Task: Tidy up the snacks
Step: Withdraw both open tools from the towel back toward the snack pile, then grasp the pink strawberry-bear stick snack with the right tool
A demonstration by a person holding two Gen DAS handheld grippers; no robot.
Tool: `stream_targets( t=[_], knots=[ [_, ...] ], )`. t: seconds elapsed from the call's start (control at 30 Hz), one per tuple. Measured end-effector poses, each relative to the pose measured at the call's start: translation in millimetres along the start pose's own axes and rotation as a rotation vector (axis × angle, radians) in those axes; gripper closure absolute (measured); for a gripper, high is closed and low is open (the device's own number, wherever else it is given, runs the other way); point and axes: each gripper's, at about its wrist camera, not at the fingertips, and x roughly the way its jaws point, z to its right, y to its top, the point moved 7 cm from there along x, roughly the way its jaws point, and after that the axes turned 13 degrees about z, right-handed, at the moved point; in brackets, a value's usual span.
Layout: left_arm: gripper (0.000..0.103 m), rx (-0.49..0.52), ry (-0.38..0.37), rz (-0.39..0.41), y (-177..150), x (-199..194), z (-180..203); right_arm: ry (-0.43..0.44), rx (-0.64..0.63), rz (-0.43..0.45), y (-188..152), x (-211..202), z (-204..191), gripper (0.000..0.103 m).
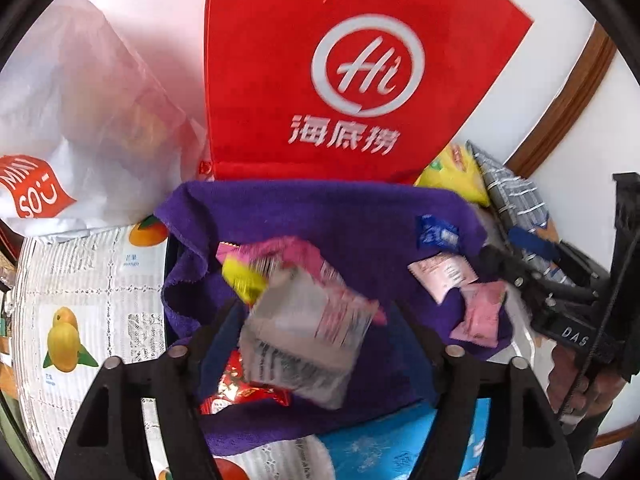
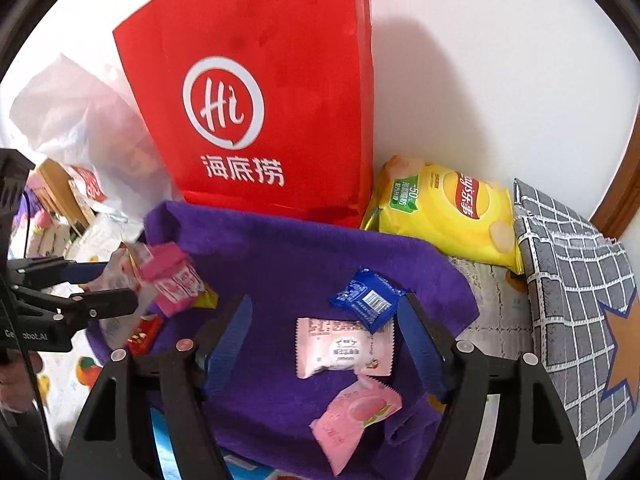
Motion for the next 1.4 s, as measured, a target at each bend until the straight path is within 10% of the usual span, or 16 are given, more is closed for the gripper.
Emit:
stream_targets(
  t=[0.77, 1.4],
  knots=[
    [0.02, 0.061, -0.067, 0.231, 19.6, -108.8, 49.8, -0.146, 0.037, 0.169, -13.6, -161.7, -22.3, 0.011],
    [0.02, 0.081, 0.031, 0.287, -61.6, -184.3, 49.6, -0.109, 0.161, 0.131, -96.9, -221.7, -25.4, 0.014]
  ],
)
